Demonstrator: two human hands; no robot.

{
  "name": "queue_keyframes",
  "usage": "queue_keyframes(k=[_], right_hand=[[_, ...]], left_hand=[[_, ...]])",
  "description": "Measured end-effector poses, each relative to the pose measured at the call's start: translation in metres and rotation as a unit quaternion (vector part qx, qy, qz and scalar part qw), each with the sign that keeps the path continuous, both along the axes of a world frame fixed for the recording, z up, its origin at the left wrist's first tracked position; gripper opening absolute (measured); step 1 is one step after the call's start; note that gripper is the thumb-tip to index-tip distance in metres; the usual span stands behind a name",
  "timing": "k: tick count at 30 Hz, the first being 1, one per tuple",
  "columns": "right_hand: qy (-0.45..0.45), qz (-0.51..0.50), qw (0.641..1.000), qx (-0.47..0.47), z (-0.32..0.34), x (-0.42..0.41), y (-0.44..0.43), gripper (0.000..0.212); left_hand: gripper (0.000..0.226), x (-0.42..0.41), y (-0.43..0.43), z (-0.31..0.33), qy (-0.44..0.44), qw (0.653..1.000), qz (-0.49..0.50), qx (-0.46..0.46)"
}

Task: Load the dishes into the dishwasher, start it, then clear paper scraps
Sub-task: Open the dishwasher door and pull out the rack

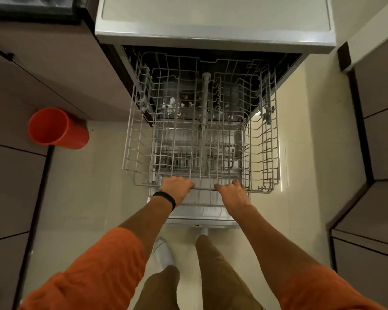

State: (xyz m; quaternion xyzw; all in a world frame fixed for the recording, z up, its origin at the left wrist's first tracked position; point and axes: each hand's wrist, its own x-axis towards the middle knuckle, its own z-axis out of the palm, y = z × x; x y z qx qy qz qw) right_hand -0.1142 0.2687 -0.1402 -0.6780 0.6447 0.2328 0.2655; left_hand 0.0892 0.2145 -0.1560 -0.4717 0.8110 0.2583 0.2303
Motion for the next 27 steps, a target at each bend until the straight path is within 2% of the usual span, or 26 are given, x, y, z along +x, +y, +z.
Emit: queue_keyframes(k=[19, 24, 27], right_hand=[[-0.003, 0.006, 0.999, 0.033, -0.003, -0.012, 0.0, 0.061], [-0.017, -0.005, 0.998, 0.054, 0.007, -0.007, -0.002, 0.043], [-0.035, -0.005, 0.998, 0.045, 0.029, -0.001, -0.008, 0.047]], left_hand=[[0.034, -0.007, 0.004, -0.006, -0.013, 1.0, -0.019, 0.012], [0.037, -0.01, 0.003, 0.013, -0.023, 0.999, -0.012, 0.046], [0.047, -0.012, 0.001, 0.038, -0.025, 0.999, 0.002, 0.042]])
